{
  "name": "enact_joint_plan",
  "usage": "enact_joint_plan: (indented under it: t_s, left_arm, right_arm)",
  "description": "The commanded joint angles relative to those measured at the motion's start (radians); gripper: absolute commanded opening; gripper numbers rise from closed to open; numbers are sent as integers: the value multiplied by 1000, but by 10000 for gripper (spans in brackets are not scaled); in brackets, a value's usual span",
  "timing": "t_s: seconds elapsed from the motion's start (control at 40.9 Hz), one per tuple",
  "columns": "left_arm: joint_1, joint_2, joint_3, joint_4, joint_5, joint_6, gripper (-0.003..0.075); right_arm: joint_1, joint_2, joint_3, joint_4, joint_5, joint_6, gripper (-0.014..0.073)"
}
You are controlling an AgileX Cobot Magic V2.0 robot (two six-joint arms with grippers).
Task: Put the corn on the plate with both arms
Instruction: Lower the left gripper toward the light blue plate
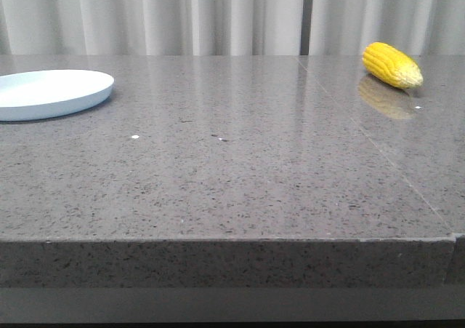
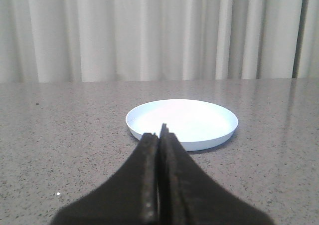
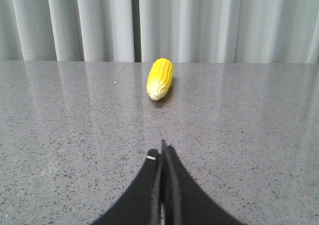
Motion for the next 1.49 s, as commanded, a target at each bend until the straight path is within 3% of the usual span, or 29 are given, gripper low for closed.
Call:
enact_joint_plan:
  t_s: [0.0, 0.612, 0.808, 1.003, 1.175, 1.469]
  left_arm:
    - [4, -17, 21, -7, -84, -10, -20]
    - [4, -17, 21, -7, -87, -10, -20]
    - [4, -17, 6, -7, -156, -10, -20]
    - [4, -11, -169, -7, -135, -10, -20]
    - [4, 14, -398, -7, 10, -10, -20]
    - [4, 237, -698, -7, 283, -10, -20]
  right_arm:
    - [-6, -16, -25, 1, -84, -2, -87]
    - [-6, -16, -25, 1, -102, -2, -87]
    - [-6, -16, -37, 1, -138, -2, -87]
    - [-6, -16, -193, 1, -60, -2, -87]
    - [-6, 23, -397, 1, 66, -2, -87]
    - [-6, 223, -642, 1, 270, -2, -87]
